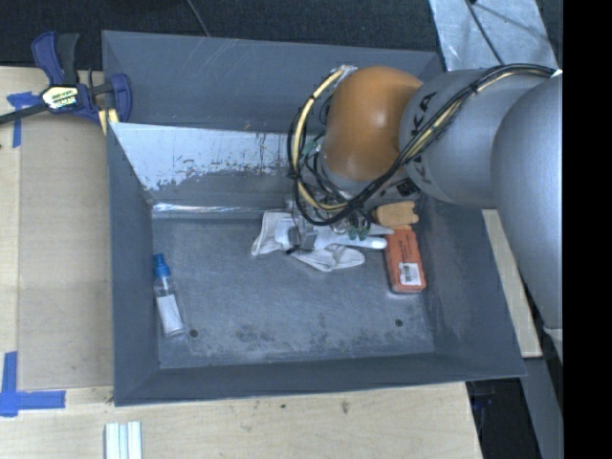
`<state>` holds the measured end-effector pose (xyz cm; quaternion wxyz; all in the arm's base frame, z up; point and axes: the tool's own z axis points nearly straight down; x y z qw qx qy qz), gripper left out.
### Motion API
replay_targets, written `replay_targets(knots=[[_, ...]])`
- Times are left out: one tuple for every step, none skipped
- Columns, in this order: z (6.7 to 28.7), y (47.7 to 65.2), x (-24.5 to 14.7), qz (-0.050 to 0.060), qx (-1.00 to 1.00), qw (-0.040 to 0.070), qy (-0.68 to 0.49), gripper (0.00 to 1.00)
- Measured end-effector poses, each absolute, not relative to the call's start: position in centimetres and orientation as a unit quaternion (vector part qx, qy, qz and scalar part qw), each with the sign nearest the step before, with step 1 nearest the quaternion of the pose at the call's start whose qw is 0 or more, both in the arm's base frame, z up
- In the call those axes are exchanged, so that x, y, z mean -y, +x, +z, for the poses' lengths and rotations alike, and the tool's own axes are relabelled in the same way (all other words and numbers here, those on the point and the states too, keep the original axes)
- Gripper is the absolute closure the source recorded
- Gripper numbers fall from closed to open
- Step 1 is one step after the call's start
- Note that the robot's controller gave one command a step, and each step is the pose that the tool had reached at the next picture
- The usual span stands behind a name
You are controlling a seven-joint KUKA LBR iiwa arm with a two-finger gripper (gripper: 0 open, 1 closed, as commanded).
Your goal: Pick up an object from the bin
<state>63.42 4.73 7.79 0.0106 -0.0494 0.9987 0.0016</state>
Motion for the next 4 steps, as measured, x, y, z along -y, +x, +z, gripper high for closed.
replay_targets(knots=[[19.1,61.9,-5.1,0.0,-0.999,0.001,-0.049,1.0],[19.1,61.9,-5.1,0.0,-0.999,0.001,-0.049,1.0],[18.0,62.1,-5.1,0.0,-0.992,0.002,-0.13,1.0],[22.5,61.4,-3.9,0.001,-0.975,-0.002,-0.224,1.0]])
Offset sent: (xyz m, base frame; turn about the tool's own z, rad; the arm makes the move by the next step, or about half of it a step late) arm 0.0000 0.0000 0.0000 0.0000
